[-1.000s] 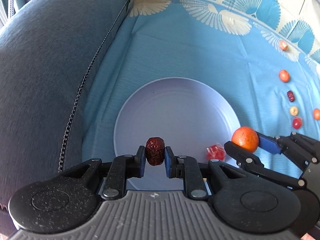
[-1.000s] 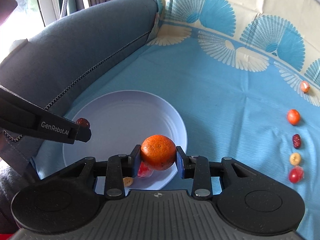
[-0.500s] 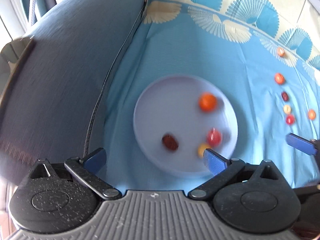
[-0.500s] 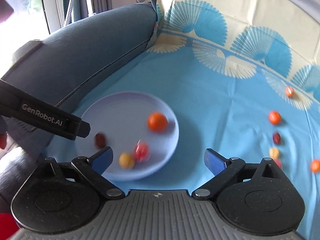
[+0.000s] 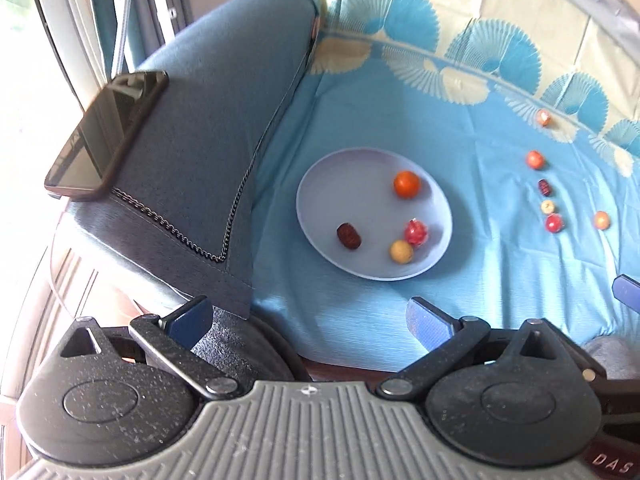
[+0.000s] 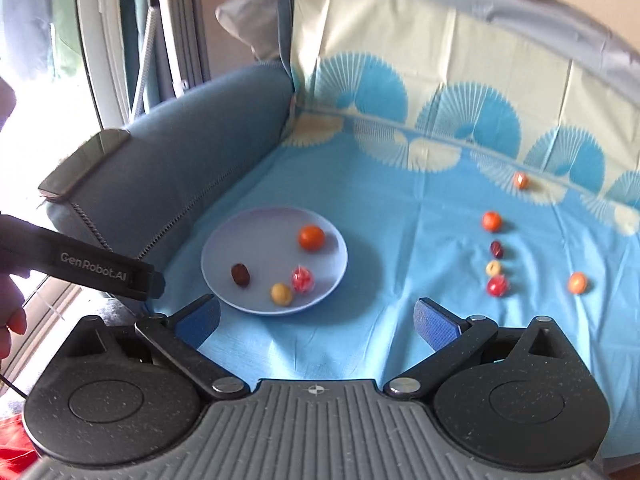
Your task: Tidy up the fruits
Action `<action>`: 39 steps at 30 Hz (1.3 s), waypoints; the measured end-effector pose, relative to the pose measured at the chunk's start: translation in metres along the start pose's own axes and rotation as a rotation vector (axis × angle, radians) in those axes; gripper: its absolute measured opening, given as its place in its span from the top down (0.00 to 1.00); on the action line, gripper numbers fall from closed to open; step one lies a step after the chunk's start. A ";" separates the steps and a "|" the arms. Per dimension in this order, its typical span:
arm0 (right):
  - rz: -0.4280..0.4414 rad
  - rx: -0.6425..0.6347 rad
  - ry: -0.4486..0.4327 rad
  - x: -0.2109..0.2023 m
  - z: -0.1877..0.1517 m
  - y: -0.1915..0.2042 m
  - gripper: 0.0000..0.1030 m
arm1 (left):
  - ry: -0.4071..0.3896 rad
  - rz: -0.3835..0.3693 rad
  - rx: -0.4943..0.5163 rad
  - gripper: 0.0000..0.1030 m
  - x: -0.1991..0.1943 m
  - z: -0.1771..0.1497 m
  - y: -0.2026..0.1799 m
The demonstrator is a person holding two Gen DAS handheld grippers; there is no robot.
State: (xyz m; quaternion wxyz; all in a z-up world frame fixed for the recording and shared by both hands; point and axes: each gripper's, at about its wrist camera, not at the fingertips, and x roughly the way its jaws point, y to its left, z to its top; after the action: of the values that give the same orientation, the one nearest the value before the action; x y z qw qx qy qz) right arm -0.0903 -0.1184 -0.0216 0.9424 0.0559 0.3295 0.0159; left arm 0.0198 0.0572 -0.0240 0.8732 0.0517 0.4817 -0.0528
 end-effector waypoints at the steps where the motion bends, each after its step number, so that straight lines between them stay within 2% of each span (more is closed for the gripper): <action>1: 0.001 -0.006 -0.012 -0.006 -0.002 0.001 0.01 | -0.014 -0.001 0.000 0.00 -0.005 -0.002 -0.001; 8: 0.020 -0.046 -0.099 -0.040 -0.005 0.003 0.01 | -0.078 0.012 -0.001 0.00 -0.037 -0.009 -0.006; 16: 0.027 -0.056 -0.133 -0.054 -0.007 0.004 0.01 | -0.103 0.017 0.031 0.00 -0.049 -0.012 -0.012; 39: 0.024 -0.055 -0.111 -0.048 -0.006 0.004 0.01 | -0.087 0.029 0.025 0.00 -0.044 -0.008 -0.009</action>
State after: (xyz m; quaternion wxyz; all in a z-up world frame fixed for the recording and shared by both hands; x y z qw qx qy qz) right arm -0.1314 -0.1166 0.0037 0.9601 0.0348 0.2756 0.0334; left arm -0.0117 0.0511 0.0085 0.8934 0.0673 0.4416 -0.0483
